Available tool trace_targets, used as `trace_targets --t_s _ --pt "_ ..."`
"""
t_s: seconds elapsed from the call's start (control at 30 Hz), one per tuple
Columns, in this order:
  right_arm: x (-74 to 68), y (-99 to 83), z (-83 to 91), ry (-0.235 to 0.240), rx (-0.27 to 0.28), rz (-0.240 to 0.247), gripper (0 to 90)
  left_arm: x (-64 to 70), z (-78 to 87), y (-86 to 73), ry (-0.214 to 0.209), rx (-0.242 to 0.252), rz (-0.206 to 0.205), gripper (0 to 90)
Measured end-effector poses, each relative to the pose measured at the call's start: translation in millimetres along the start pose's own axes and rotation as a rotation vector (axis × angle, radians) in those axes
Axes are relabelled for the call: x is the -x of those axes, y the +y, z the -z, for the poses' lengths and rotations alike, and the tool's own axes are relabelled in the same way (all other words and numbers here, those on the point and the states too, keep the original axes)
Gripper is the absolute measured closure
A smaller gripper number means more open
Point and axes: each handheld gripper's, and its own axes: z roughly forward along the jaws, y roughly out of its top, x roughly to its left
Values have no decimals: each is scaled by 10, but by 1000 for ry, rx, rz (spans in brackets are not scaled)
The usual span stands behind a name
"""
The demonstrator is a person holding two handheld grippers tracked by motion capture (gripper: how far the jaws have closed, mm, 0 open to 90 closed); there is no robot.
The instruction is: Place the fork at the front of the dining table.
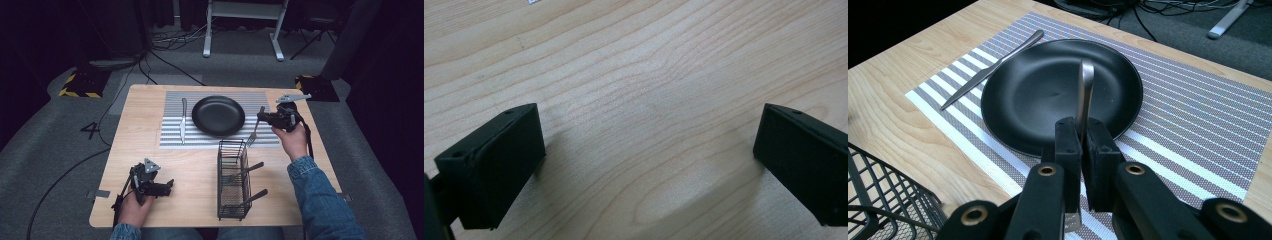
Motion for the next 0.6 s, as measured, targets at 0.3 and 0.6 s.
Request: trace_targets --t_s 0.3,0.6 --pt "10 17 -41 20 12 -8 841 0 0 0 0 0 0 2" --pt "58 -2 -68 -58 10 -14 741 1 0 0 0 0 1 2"
